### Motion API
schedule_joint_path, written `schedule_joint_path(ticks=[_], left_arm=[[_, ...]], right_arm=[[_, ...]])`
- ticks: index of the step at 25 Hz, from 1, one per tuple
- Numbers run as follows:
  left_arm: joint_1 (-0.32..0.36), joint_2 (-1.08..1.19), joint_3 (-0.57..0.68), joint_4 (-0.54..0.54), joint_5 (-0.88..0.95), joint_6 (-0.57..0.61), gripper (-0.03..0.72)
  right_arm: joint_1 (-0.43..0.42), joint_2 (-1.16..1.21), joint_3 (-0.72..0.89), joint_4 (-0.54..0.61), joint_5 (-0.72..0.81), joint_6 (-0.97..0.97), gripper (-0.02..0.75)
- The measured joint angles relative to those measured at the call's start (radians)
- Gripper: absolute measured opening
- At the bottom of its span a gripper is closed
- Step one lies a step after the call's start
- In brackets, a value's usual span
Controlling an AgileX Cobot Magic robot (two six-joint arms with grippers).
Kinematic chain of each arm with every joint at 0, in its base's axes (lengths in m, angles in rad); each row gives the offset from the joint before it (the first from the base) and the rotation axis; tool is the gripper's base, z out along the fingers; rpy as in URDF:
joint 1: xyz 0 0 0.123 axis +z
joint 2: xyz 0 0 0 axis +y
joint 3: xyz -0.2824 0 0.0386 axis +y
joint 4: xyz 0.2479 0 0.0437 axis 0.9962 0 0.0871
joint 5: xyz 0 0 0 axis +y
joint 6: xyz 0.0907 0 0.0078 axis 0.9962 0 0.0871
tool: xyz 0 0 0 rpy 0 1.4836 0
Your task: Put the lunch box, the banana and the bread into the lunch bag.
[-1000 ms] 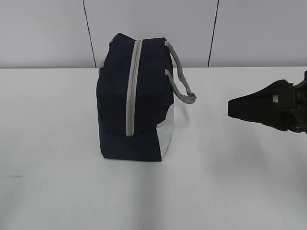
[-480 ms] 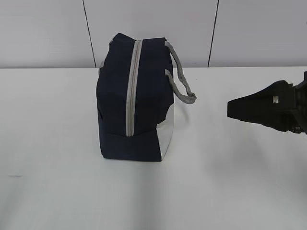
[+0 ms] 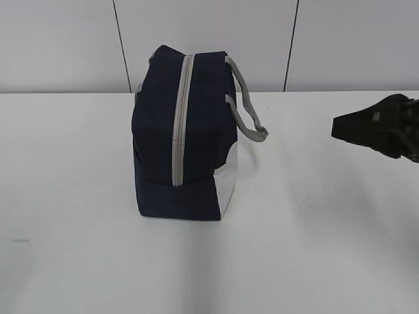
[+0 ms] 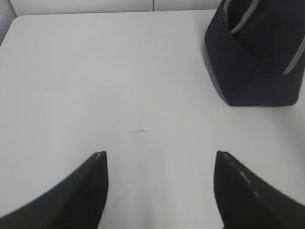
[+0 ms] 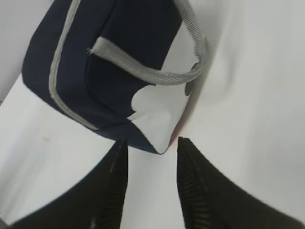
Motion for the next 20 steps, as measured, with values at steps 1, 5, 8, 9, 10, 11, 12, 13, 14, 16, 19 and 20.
schedule_joint_path(ticks=[1,5,8,9,10,11,12,13,14,16,19,20], left_arm=[[0.017,0.0,0.0,0.0,0.0,0.0,0.499],[0.053,0.0,0.0,-0.006,0.0,0.0,0.499],[0.055,0.0,0.0,-0.008,0.0,0.0,0.499],[0.055,0.0,0.0,-0.01,0.0,0.0,0.499],[0.055,0.0,0.0,-0.01,0.0,0.0,0.499],[0.055,0.0,0.0,-0.012,0.0,0.0,0.499],[0.055,0.0,0.0,-0.012,0.0,0.0,0.499],[0.055,0.0,0.0,-0.012,0.0,0.0,0.499],[0.055,0.0,0.0,-0.012,0.0,-0.001,0.499],[0.055,0.0,0.0,-0.012,0.0,-0.001,0.499],[0.055,0.0,0.0,-0.014,0.0,-0.001,0.499],[0.055,0.0,0.0,-0.014,0.0,-0.001,0.499]], right_arm=[[0.0,0.0,0.002,0.0,0.021,-0.002,0.283],[0.0,-0.006,0.047,0.0,0.06,-0.035,0.283],[0.0,-0.046,0.12,0.0,0.095,-0.065,0.283],[0.0,-0.07,0.143,0.0,0.106,-0.069,0.283],[0.0,-0.095,0.16,0.0,0.112,-0.071,0.283],[0.0,-0.129,0.167,0.0,0.114,-0.073,0.283],[0.0,-0.165,0.171,0.0,0.114,-0.073,0.283],[0.0,-0.2,0.171,0.0,0.114,-0.073,0.283],[0.0,-0.226,0.172,0.0,0.114,-0.073,0.283],[0.0,-0.271,0.178,0.0,0.107,-0.071,0.283],[0.0,-0.305,0.182,0.0,0.097,-0.042,0.283],[0.0,-0.316,0.182,0.0,0.095,-0.035,0.283]])
